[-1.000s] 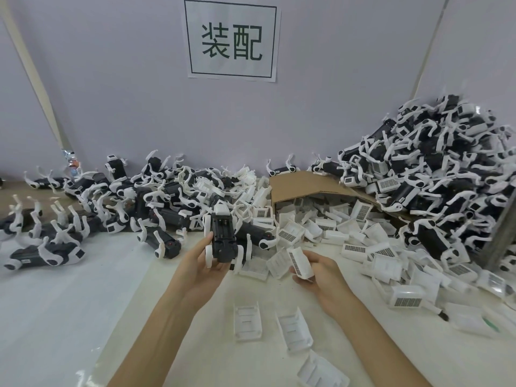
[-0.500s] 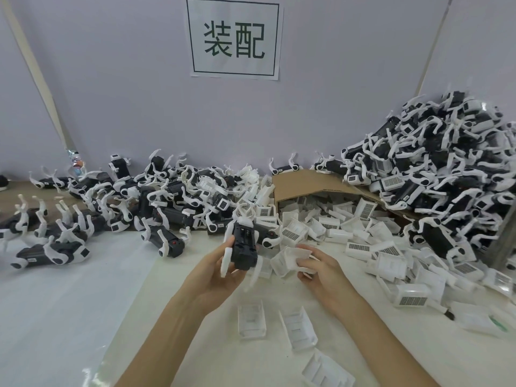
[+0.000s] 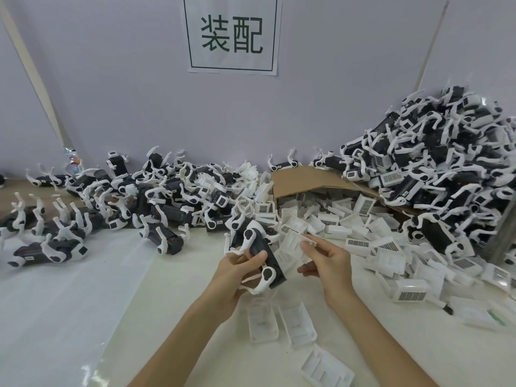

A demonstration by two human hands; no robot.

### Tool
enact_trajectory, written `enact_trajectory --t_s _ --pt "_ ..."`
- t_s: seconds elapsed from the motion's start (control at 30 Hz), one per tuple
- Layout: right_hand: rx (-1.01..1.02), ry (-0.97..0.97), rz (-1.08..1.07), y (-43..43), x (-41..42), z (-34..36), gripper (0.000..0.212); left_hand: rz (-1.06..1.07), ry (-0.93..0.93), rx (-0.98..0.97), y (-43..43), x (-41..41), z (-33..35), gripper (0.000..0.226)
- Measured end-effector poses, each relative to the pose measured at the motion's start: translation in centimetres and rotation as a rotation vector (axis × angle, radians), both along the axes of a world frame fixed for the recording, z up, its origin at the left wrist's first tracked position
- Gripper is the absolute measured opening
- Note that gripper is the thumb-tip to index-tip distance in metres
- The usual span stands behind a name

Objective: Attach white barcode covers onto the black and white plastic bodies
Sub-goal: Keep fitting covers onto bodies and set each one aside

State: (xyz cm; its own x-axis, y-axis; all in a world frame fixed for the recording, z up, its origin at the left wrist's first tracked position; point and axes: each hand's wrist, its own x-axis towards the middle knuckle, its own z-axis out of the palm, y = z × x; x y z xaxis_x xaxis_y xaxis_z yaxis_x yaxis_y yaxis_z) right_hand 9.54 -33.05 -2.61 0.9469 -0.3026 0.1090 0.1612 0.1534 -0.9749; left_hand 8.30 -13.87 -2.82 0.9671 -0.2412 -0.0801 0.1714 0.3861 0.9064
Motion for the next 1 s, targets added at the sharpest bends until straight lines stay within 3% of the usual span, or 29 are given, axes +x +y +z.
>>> enact_trajectory --t_s 0.07,0.17,0.23,0.37,0.87,1.0 --pt "0.002 -0.038 0.077 0.13 -0.2 0.15 0.03 -0.01 -0.028 -0.01 -0.16 0.11 -0.15 0.011" --pt "0.032 -0.029 0.24 0.46 -0.33 0.21 0.032 0.031 -0.04 -0.02 -0.41 0.27 -0.38 0.042" --pt "0.036 -0.024 0.323 0.63 -0.36 0.17 0.03 0.047 -0.068 -0.021 -0.39 0.37 -0.62 0.05" --pt "0.028 -0.036 0.417 0.63 -0.4 0.03 0.027 0.06 -0.101 -0.043 -0.19 0.54 -0.84 0.049" --pt "-0.043 -0.098 0.407 0.45 -0.13 -0.4 0.013 0.08 -0.086 0.031 -0.16 0.47 -0.74 0.057" --pt "0.025 -0.143 0.306 0.03 0.03 -0.15 0.035 0.097 -0.048 0.073 0.1 0.53 -0.5 0.044"
